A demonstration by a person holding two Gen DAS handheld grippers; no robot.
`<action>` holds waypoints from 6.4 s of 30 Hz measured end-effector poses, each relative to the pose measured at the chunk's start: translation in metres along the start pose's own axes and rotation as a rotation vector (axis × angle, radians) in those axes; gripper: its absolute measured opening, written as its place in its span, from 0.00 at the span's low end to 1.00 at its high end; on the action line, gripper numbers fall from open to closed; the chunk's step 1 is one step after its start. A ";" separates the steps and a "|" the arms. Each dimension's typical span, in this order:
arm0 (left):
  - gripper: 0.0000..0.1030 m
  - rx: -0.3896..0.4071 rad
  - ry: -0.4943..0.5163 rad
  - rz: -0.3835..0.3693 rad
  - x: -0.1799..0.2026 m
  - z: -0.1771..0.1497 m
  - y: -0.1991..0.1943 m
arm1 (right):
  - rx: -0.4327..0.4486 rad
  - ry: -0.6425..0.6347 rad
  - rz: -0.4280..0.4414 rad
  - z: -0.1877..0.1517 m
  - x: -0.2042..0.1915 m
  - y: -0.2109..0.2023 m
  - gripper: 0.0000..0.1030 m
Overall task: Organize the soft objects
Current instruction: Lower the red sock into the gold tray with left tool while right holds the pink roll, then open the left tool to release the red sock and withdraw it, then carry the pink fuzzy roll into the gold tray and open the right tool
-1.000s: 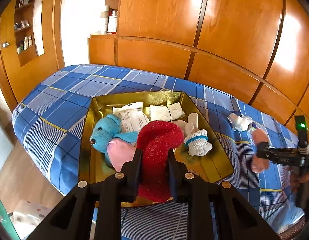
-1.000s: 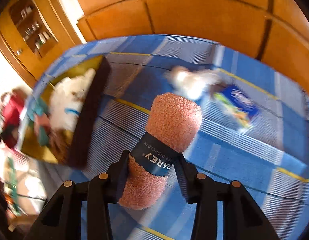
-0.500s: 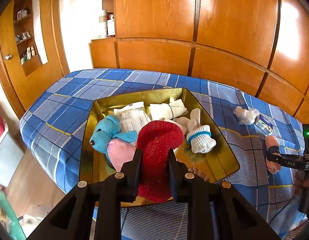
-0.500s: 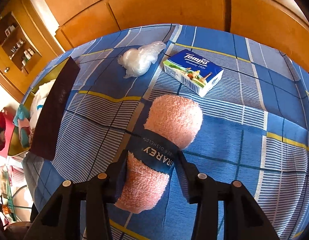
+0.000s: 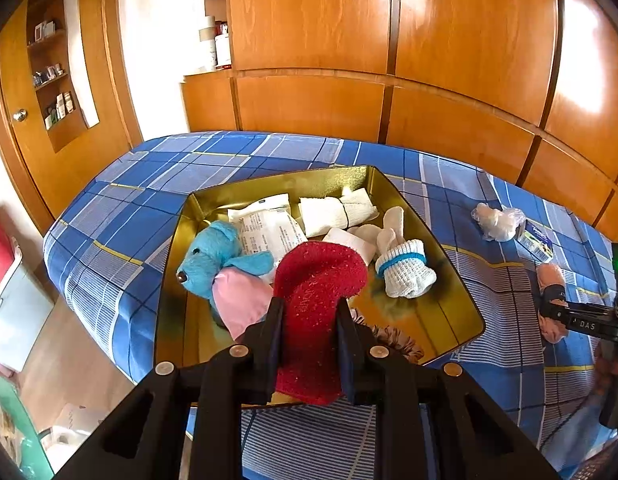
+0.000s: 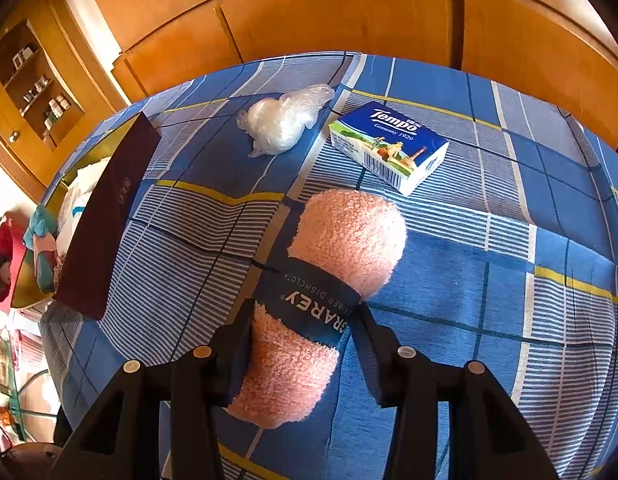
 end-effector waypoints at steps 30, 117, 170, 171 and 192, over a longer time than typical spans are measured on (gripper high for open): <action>0.23 -0.134 -0.336 -0.118 -0.077 0.036 0.025 | 0.009 -0.043 -0.040 0.002 -0.003 0.001 0.46; 0.63 0.101 -0.247 0.161 -0.090 0.010 -0.021 | 0.003 -0.087 -0.158 0.009 -0.021 -0.007 0.42; 0.62 0.077 -0.339 0.195 -0.136 0.002 -0.015 | -0.027 -0.568 0.281 0.094 -0.308 0.048 0.45; 0.62 0.073 -0.337 0.194 -0.135 0.001 -0.014 | -0.032 -0.557 0.282 0.093 -0.306 0.050 0.45; 0.65 0.089 -0.276 0.177 -0.113 0.004 -0.024 | 0.060 -0.463 0.349 0.092 -0.304 0.017 0.53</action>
Point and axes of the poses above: each gripper's, at about its wrist camera, not at the fingertips, and y roughly the way its jaws point, x to its right, z to its top, the point moved 6 cm from there along y, roughly the way its jaws point, and after that the axes turned 13 degrees about -y, right-handed, at the moved point
